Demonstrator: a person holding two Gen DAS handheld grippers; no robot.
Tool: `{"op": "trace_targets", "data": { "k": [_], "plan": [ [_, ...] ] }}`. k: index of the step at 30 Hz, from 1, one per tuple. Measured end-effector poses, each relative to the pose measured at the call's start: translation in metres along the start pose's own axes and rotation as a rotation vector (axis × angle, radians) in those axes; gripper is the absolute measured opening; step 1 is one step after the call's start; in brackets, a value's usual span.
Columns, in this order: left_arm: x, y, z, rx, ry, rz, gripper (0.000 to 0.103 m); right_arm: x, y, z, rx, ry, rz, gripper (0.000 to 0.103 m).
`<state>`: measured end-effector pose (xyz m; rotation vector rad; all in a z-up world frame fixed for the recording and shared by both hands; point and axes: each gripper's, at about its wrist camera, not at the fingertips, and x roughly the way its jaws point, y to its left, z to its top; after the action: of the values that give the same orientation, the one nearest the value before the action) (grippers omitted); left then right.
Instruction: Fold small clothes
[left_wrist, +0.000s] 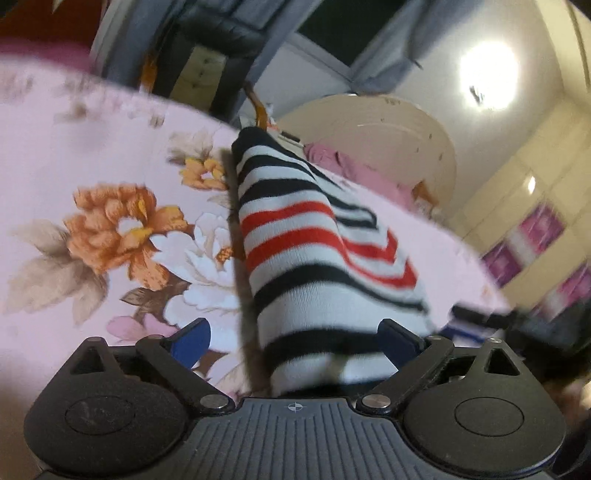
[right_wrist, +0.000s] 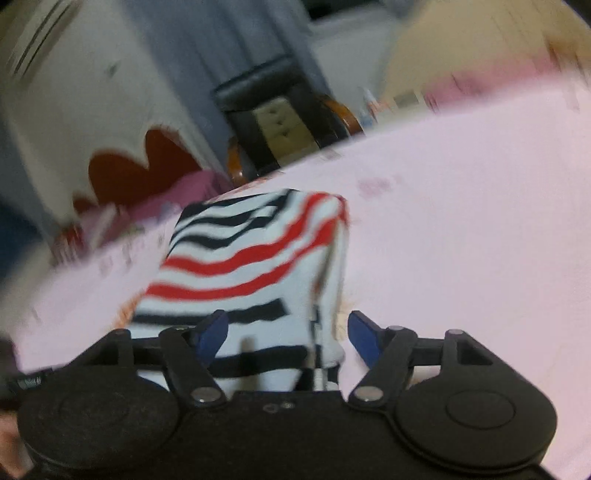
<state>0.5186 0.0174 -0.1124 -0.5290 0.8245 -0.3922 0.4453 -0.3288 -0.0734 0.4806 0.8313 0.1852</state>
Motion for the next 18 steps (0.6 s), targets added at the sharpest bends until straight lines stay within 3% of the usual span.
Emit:
{"op": "trace_targets", "data": {
  "k": [3, 7, 10, 12, 18],
  "plan": [
    [0.017, 0.016, 0.012, -0.121, 0.038, -0.096, 0.095, 0.009, -0.039, 0.008, 0.173, 0.014, 0.096, 0.064],
    [0.045, 0.025, 0.019, -0.185, 0.1, -0.117, 0.089, 0.029, -0.067, 0.012, 0.282, 0.071, 0.199, 0.064],
    [0.058, 0.03, 0.026, -0.209, 0.097, -0.146, 0.087, 0.046, -0.069, 0.012, 0.269, 0.127, 0.217, 0.063],
    [0.067, 0.029, 0.03, -0.195, 0.103, -0.134, 0.075, 0.054, -0.068, 0.014, 0.246, 0.141, 0.242, 0.061],
    [0.091, 0.018, 0.042, -0.148, 0.119, -0.136, 0.073, 0.076, -0.059, 0.028, 0.197, 0.187, 0.273, 0.051]
  ]
}}
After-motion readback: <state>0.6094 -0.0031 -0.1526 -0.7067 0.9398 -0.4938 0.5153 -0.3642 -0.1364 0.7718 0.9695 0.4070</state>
